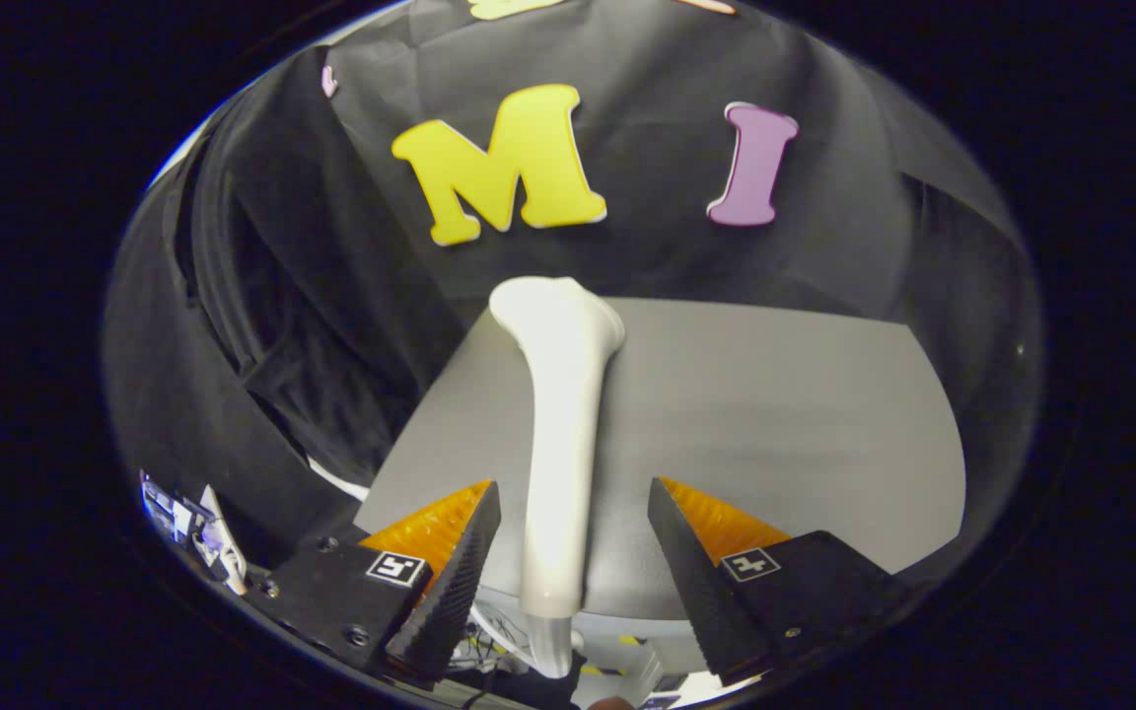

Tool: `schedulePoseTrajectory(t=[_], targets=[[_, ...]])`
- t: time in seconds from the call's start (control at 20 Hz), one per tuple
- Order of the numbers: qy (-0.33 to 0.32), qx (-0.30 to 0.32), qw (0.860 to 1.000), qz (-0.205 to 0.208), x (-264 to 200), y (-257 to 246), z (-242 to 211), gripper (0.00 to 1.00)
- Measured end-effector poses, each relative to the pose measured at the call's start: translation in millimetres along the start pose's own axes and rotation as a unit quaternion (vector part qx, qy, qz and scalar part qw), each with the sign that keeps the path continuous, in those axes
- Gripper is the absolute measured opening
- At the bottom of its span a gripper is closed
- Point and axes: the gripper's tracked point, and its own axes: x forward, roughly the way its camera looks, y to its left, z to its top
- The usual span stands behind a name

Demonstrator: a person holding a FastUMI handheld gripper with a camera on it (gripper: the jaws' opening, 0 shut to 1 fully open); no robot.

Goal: Iron the clothes twice with a garment steamer, once on the left side and once on the right side.

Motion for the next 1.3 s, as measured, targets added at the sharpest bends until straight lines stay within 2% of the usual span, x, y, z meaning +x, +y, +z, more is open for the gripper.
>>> schedulePoseTrajectory(t=[0.1,0.2,0.3,0.45,0.65,0.7,0.9,1.1,1.2,1.3], targets=[[0.028,0.008,1.0,0.01,9,0,2,0.92],[0.045,0.001,0.999,0.003,17,-2,8,0.9],[0.064,-0.015,0.998,-0.004,21,-1,8,0.83],[0.107,-0.031,0.994,-0.02,26,6,-2,0.74],[0.113,-0.037,0.991,-0.054,28,5,-2,0.66],[0.11,-0.034,0.991,-0.067,28,3,-3,0.63],[0.099,0.0,0.993,-0.072,27,11,-4,0.38],[0.051,0.063,0.994,-0.075,23,15,-10,0.31],[0.024,0.076,0.992,-0.094,13,17,-20,0.31],[-0.002,0.086,0.992,-0.096,1,31,-29,0.3]])
